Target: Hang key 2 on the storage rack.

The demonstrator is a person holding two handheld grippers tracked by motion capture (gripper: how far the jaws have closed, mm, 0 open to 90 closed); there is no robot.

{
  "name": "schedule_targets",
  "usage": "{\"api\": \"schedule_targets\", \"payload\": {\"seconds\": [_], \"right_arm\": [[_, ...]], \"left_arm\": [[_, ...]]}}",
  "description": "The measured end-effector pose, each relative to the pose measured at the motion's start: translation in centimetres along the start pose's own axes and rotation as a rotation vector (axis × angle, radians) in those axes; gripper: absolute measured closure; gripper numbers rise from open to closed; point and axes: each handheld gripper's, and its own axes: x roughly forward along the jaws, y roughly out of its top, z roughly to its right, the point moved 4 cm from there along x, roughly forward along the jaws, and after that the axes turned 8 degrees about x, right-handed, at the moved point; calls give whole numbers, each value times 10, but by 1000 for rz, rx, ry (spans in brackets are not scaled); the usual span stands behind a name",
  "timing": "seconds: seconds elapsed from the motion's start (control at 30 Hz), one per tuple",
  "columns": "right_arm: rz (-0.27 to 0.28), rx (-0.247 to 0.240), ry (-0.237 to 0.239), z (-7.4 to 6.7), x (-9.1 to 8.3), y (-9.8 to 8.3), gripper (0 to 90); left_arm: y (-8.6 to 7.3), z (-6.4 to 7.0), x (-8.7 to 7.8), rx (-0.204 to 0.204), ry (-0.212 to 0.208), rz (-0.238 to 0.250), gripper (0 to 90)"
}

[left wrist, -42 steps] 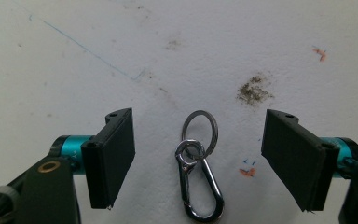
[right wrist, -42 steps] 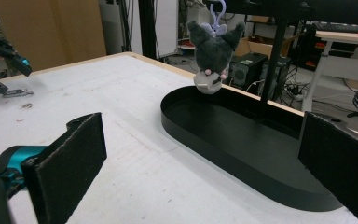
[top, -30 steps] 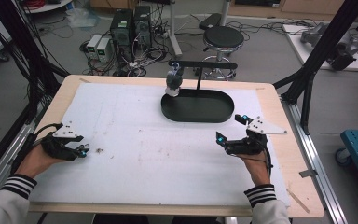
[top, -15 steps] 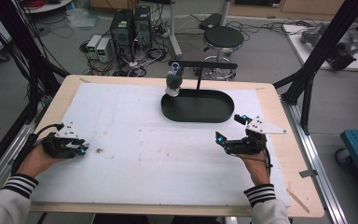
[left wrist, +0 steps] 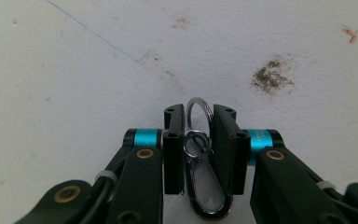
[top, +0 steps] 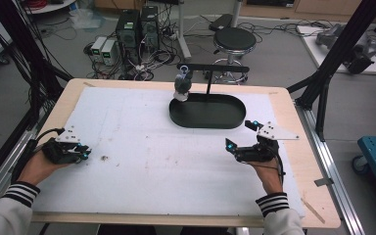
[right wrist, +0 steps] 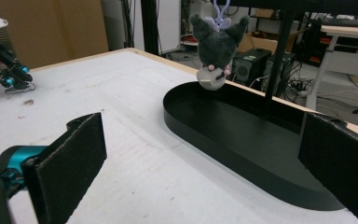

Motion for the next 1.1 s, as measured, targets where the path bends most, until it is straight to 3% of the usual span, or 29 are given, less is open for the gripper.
{"api": "schedule_targets", "payload": {"seconds": [0.67,1.1], "right_arm": [[-5,2,0,-1,2,-1,7],[-8,2,3,-1,3,-1,7]], "left_arm": [[-1,-4,-2,-44,0,2,870],[0,-3,-3,-49,-1,6,881]]}}
